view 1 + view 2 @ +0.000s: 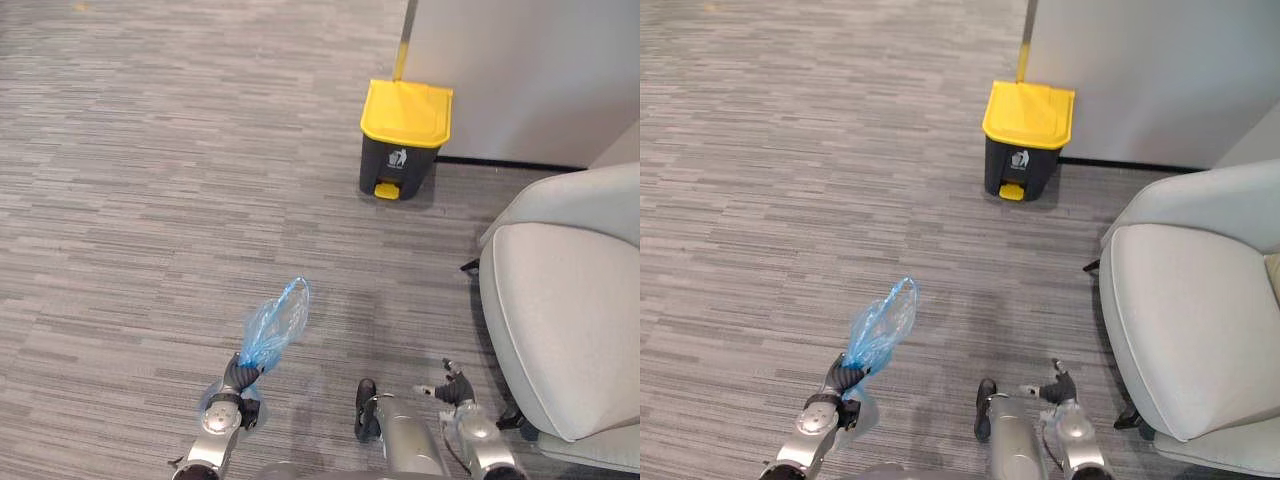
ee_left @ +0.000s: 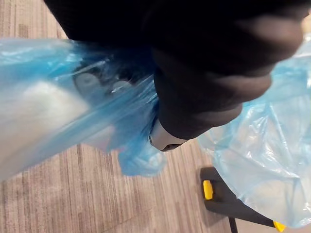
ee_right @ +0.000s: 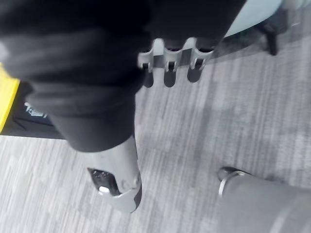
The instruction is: Gather rubbish on tea table into small bin, then transfer packed bag to large trash can.
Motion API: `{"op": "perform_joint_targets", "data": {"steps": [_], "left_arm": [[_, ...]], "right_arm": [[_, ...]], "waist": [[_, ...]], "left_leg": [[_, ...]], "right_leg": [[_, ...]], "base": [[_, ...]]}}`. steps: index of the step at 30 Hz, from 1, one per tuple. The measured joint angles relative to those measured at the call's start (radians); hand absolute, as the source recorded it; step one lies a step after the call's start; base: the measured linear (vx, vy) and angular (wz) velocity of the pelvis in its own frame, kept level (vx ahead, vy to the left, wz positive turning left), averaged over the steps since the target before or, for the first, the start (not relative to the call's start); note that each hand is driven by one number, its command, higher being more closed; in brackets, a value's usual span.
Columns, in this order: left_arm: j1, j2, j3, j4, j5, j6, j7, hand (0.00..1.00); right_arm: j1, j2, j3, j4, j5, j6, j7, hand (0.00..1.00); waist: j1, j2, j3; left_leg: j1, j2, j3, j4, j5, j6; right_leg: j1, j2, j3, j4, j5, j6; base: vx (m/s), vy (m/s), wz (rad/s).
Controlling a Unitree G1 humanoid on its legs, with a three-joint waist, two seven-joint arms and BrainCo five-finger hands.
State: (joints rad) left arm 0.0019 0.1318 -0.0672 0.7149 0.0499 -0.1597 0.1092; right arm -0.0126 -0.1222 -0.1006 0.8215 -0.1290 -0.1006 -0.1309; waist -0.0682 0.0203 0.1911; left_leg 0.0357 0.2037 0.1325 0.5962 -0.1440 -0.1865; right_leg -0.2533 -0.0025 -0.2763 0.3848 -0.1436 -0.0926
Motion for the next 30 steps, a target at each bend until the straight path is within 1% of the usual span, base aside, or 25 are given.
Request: {"op": "perform_joint_targets", "data": {"steps": [1, 2, 3, 4, 5, 7, 9, 10, 11, 12, 13, 14, 15, 16, 17, 18, 19, 20, 23, 24, 26, 27, 28, 29, 30], "left_arm": [[0.01, -0.021, 0.0, -0.005, 0.0, 0.0, -0.003, 1.0], [0.019, -0.031, 0.001, -0.014, 0.0, -0.001, -0.004, 1.0], [0.024, -0.043, 0.001, -0.028, 0.0, -0.001, -0.004, 1.0], [0.039, -0.05, 0.001, -0.047, 0.0, -0.002, -0.004, 1.0], [0.04, -0.05, 0.001, -0.047, 0.0, -0.002, -0.006, 1.0], [0.041, -0.052, 0.004, -0.047, -0.001, -0.001, -0.012, 1.0], [0.039, -0.052, 0.009, -0.047, -0.001, -0.001, -0.015, 1.0], [0.039, -0.054, 0.008, -0.047, -0.001, -0.001, -0.015, 1.0], [0.038, -0.061, 0.009, -0.045, -0.001, -0.002, -0.015, 1.0], [0.038, -0.061, 0.01, -0.038, -0.001, -0.002, -0.014, 1.0], [0.046, -0.059, 0.013, -0.034, -0.001, 0.0, -0.014, 1.0], [0.052, -0.047, 0.011, -0.034, -0.001, 0.003, -0.014, 1.0], [0.051, -0.05, 0.008, -0.034, -0.001, 0.005, -0.014, 1.0], [0.056, -0.052, -0.004, -0.035, -0.001, 0.008, -0.014, 1.0], [0.058, -0.049, -0.007, -0.035, -0.001, 0.008, -0.014, 1.0], [0.063, -0.041, -0.014, -0.036, -0.001, 0.01, -0.013, 1.0], [0.065, -0.032, -0.018, -0.037, -0.001, 0.011, -0.011, 1.0], [0.065, -0.026, -0.02, -0.038, -0.001, 0.011, -0.003, 1.0], [0.061, 0.0, -0.006, -0.041, -0.001, 0.011, 0.007, 1.0], [0.06, 0.003, 0.0, -0.04, -0.001, 0.016, 0.008, 1.0], [0.059, 0.0, 0.006, -0.039, -0.001, 0.02, 0.007, 1.0], [0.059, 0.002, 0.011, -0.037, -0.001, 0.02, 0.007, 1.0], [0.058, 0.009, 0.011, -0.036, -0.001, 0.019, 0.006, 1.0], [0.058, 0.013, 0.011, -0.035, -0.001, 0.018, 0.006, 1.0], [0.04, 0.007, 0.021, 0.004, -0.001, 0.019, 0.008, 1.0]], "right_arm": [[0.014, 0.013, 0.001, -0.028, 0.001, -0.002, 0.0, 0.0], [0.022, 0.016, 0.0, -0.039, 0.001, -0.003, -0.001, 0.0], [0.024, 0.016, -0.001, -0.05, 0.004, -0.004, -0.002, 0.0], [0.021, 0.023, -0.001, -0.055, 0.012, -0.006, -0.002, 0.0], [0.019, 0.028, -0.002, -0.054, 0.013, -0.006, -0.001, 0.0], [0.017, 0.042, -0.008, -0.051, 0.014, -0.006, -0.002, 0.0], [0.01, 0.056, -0.023, -0.039, 0.014, -0.005, -0.003, 0.0], [0.01, 0.053, -0.024, -0.03, 0.014, -0.006, -0.005, 0.0], [0.008, 0.037, -0.022, -0.006, 0.013, -0.004, -0.006, 0.0], [0.009, 0.034, -0.021, 0.003, 0.013, -0.002, -0.006, 0.0], [0.009, 0.042, -0.016, 0.015, 0.013, -0.001, -0.005, 0.0], [0.019, 0.055, -0.015, 0.013, 0.012, -0.001, -0.005, 0.0], [0.025, 0.057, -0.016, 0.012, 0.012, -0.002, -0.005, 0.0], [0.024, 0.06, -0.015, 0.013, 0.007, -0.001, -0.003, 0.0], [0.024, 0.062, -0.015, 0.013, 0.004, -0.001, -0.002, 0.0], [0.027, 0.074, -0.014, 0.011, 0.0, 0.0, -0.001, 0.0], [0.034, 0.08, -0.003, 0.011, 0.0, 0.0, 0.0, 0.0], [0.044, 0.087, 0.001, 0.011, -0.001, 0.0, 0.003, 0.0], [0.04, 0.087, 0.0, 0.001, -0.002, 0.0, 0.001, 0.0], [0.037, 0.084, 0.0, -0.019, -0.005, -0.001, 0.001, 0.0], [0.015, 0.076, 0.001, -0.02, -0.015, 0.0, 0.001, 0.0], [0.005, 0.072, 0.002, -0.02, -0.022, 0.0, 0.001, 0.0], [0.004, 0.069, 0.004, -0.018, -0.023, 0.0, 0.0, 0.0], [0.005, 0.067, 0.007, -0.018, -0.026, 0.0, -0.001, 0.0], [-0.007, 0.034, 0.023, 0.008, -0.032, 0.003, -0.001, 0.0]], "waist": [[0.012, -0.003, 0.002], [0.019, -0.004, 0.002], [0.031, -0.007, 0.003], [0.039, -0.013, 0.004], [0.043, -0.015, 0.004], [0.061, -0.02, 0.005], [0.069, -0.035, 0.014], [0.069, -0.034, 0.012], [0.081, -0.01, 0.009], [0.085, -0.005, 0.008], [0.09, -0.015, 0.003], [0.082, -0.047, -0.013], [0.086, -0.062, -0.022], [0.084, -0.068, -0.023], [0.084, -0.068, -0.023], [0.078, -0.068, -0.023], [0.08, -0.067, -0.022], [0.078, -0.068, -0.023], [0.07, -0.072, -0.025], [0.068, -0.065, -0.021], [0.062, -0.043, -0.007], [0.054, -0.037, -0.004], [0.047, -0.038, -0.001], [0.043, -0.064, -0.012], [0.044, -0.029, -0.004]], "left_leg": [[-0.068, 0.032, -0.008, 0.205, -0.011, 0.005], [-0.105, 0.046, -0.002, 0.285, -0.023, 0.013], [-0.152, 0.058, 0.01, 0.357, -0.037, 0.036], [-0.234, 0.058, 0.016, 0.376, -0.056, 0.069], [-0.262, 0.056, 0.02, 0.353, -0.065, 0.082], [-0.314, 0.038, 0.024, 0.202, -0.08, 0.107], [-0.341, -0.046, -0.014, -0.099, -0.065, 0.097], [-0.333, -0.068, -0.035, -0.185, -0.05, 0.078], [-0.318, -0.083, -0.082, -0.354, 0.028, 0.07], [-0.309, -0.083, -0.088, -0.348, 0.086, 0.084], [-0.303, -0.098, -0.075, -0.329, 0.111, 0.122], [-0.306, -0.127, -0.043, -0.301, 0.06, 0.144], [-0.304, -0.148, -0.016, -0.281, 0.025, 0.155], [-0.269, -0.173, 0.023, -0.279, -0.013, 0.181], [-0.26, -0.177, 0.03, -0.279, -0.021, 0.186], [-0.221, -0.188, 0.048, -0.277, -0.051, 0.197], [-0.187, -0.189, 0.059, -0.272, -0.066, 0.211], [-0.149, -0.186, 0.061, -0.263, -0.091, 0.22], [-0.082, -0.178, 0.06, -0.276, -0.122, 0.221], [-0.049, -0.165, 0.06, -0.295, -0.127, 0.215], [0.01, -0.13, 0.064, -0.324, -0.129, 0.212], [0.045, -0.115, 0.064, -0.34, -0.131, 0.207], [0.079, -0.112, 0.064, -0.355, -0.139, 0.185], [0.091, -0.12, 0.06, -0.356, -0.147, 0.161], [0.117, -0.089, 0.047, -0.355, -0.173, 0.12]], "right_leg": [[0.08, 0.011, 0.006, -0.054, 0.0, -0.001], [0.116, 0.018, 0.013, -0.077, -0.001, -0.002], [0.155, 0.025, 0.026, -0.106, -0.005, -0.006], [0.201, 0.028, 0.043, -0.142, -0.019, -0.005], [0.211, 0.028, 0.05, -0.149, -0.016, 0.0], [0.231, 0.025, 0.082, -0.168, -0.014, 0.009], [0.272, -0.012, 0.114, -0.202, -0.02, 0.046], [0.277, -0.018, 0.123, -0.212, -0.023, 0.058], [0.282, -0.013, 0.157, -0.21, -0.046, 0.098], [0.283, -0.014, 0.178, -0.199, -0.064, 0.11], [0.284, -0.026, 0.209, -0.178, -0.084, 0.131], [0.278, -0.066, 0.228, -0.146, -0.113, 0.155], [0.249, -0.093, 0.251, -0.083, -0.139, 0.168], [0.188, -0.13, 0.283, 0.076, -0.154, 0.2], [0.172, -0.138, 0.283, 0.117, -0.152, 0.205], [0.11, -0.163, 0.279, 0.287, -0.12, 0.257], [0.067, -0.174, 0.277, 0.392, -0.106, 0.277], [0.036, -0.177, 0.265, 0.484, -0.113, 0.264], [-0.051, -0.172, 0.191, 0.554, -0.15, 0.201], [-0.094, -0.164, 0.15, 0.537, -0.166, 0.177], [-0.137, -0.123, 0.1, 0.423, -0.167, 0.162], [-0.158, -0.107, 0.077, 0.3, -0.14, 0.14], [-0.163, -0.104, 0.064, 0.137, -0.058, 0.129], [-0.153, -0.104, 0.058, 0.061, 0.006, 0.126], [-0.141, -0.076, 0.042, 0.07, 0.096, 0.047]], "base": [[0.35, -0.119, -0.02], [0.3, -0.064, -0.2], [0.25, -0.013, -0.31], [0.28, 0.018, -0.32], [0.26, 0.063, -0.44], [0.23, 0.104, -0.42], [0.26, 0.172, -0.31], [0.28, 0.22, -0.49], [0.22, 0.216, -0.59], [0.29, 0.315, -0.78], [0.33, 0.318, -0.57], [0.41, 0.345, -0.56], [0.49, 0.355, -0.59], [0.34, 0.246, -0.53], [0.34, 0.235, -0.49], [0.21, 0.116, -0.3], [0.44, 0.18, -0.29], [0.38, 0.102, -0.07], [0.43, -0.007, 0.07], [0.49, -0.115, -0.1], [0.41, -0.123, -0.1], [0.44, -0.181, 0.07], [0.47, -0.196, 0.14], [0.61, -0.229, 0.06], [0.49, -0.184, -0.14]]}}
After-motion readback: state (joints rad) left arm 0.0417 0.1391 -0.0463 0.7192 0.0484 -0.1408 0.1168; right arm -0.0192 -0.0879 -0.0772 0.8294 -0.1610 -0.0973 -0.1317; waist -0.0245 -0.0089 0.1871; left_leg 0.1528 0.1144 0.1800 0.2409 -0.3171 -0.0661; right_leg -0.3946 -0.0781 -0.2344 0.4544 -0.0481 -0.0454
